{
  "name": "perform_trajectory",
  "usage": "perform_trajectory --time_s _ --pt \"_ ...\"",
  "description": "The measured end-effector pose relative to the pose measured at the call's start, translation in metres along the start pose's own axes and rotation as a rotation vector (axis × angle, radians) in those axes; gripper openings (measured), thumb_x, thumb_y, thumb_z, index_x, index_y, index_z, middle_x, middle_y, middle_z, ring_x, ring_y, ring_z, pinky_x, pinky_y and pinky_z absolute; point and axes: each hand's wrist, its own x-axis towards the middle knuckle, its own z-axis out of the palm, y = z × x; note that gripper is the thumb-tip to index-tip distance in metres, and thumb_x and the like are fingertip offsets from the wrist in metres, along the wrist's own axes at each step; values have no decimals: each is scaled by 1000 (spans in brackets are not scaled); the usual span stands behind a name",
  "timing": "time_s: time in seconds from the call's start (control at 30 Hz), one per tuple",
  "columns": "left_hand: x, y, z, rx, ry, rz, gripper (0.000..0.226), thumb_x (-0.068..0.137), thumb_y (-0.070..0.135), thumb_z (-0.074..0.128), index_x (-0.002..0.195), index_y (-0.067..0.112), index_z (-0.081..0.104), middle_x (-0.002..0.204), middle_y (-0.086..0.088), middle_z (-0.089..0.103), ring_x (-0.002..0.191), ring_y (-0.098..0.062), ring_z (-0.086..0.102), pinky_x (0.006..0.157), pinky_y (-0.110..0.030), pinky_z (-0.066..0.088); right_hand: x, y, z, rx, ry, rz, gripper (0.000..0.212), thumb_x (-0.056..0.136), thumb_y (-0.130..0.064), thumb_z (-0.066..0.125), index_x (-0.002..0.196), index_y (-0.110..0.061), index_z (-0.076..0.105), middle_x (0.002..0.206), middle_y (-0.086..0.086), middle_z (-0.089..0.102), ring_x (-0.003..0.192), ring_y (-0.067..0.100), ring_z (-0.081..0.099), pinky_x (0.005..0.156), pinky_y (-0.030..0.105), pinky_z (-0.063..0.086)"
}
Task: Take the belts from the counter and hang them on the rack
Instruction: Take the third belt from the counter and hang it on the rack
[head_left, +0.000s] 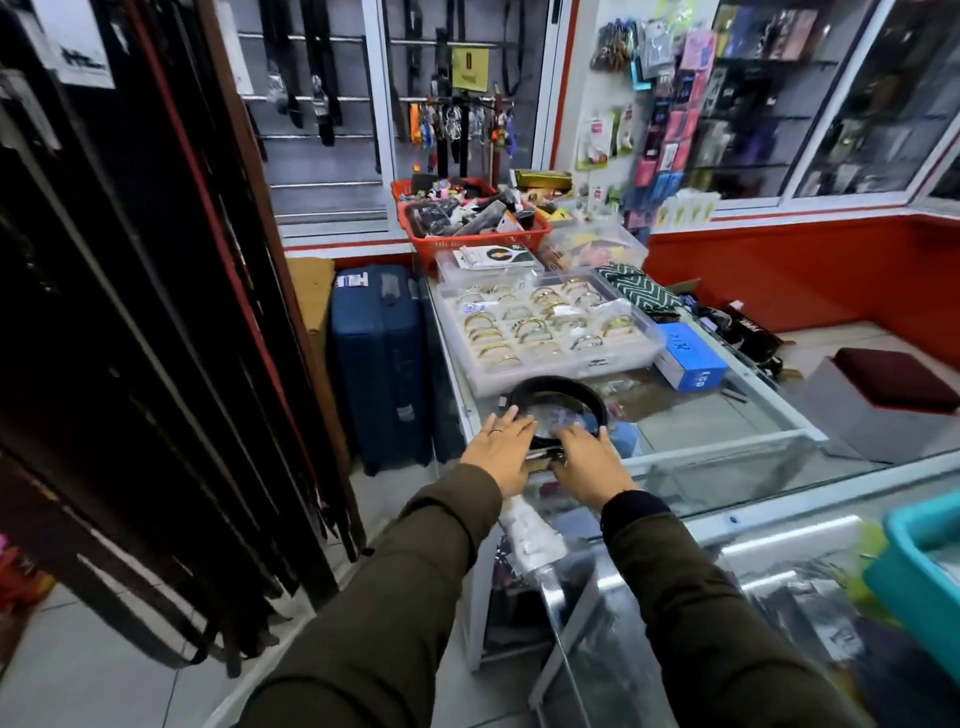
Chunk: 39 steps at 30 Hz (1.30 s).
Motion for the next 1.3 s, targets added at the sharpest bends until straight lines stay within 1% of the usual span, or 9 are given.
perform_trajectory --time_s 0.13,0.27,0.43,0.57,0.8,0.9,1.0,1.13,1.3 --pt "13 2 -1 -15 -21 -20 57 102 13 46 157 7 28 166 -12 26 158 -29 13 128 -40 10 10 5 2 -14 24 -28 45 95 -25 62 137 -11 55 137 12 63 132 30 55 121 48 22" --pt "15 2 -2 5 72 -37 36 101 16 49 136 9 52 141 -15 53 130 -35 48 108 -39 35 11 5 4 -14 74 -49 38 92 -16 65 129 -8 63 123 18 68 121 37 58 115 46 38" --pt "2 -9 2 -8 128 -9 30 101 26 53 127 13 59 126 -10 61 125 -29 50 97 -40 44 2 -4 0 112 53 -88 15 91 -15 67 102 -7 74 105 17 75 102 35 69 87 41 55" --pt "-17 -23 -7 -13 185 4 28 101 30 54 123 14 60 123 -8 61 120 -28 53 90 -39 45 -7 -22 -18 194 48 -100 21 86 -32 76 75 -17 66 73 8 68 73 29 64 65 33 45" --pt "-71 -60 -49 -107 236 -20 32 92 36 61 120 21 62 116 -4 63 113 -27 56 86 -37 46 -20 -69 -47 435 64 -204 20 70 -24 90 78 -11 77 76 11 79 67 16 71 67 35 57" --pt "-101 -74 -63 -323 382 -51 46 87 33 68 131 25 55 121 -3 60 115 -25 55 94 -41 49 -24 -92 -53 608 44 -258 18 71 -15 90 75 -19 74 74 9 79 62 4 67 61 24 51" --pt "-131 -79 -74 -599 633 -138 61 84 28 77 139 24 50 124 -2 57 111 -20 58 94 -31 48 -31 -115 -62 813 33 -256 21 73 -10 89 73 -19 70 69 2 76 59 0 68 62 16 53" --pt "-157 -76 -83 -902 879 -379 52 78 29 87 121 15 61 102 0 64 80 -14 64 72 -20 57 -38 -146 -72 1072 16 -266 25 76 -2 86 75 -16 66 76 8 75 65 11 72 60 20 54" --pt "-184 -71 -90 -1427 986 -473 33 81 23 85 108 12 70 106 -12 75 92 -21 75 60 -21 60 -51 -184 -78 1262 -5 -324 23 77 -3 85 64 -20 78 65 -5 78 60 3 75 52 11 53"
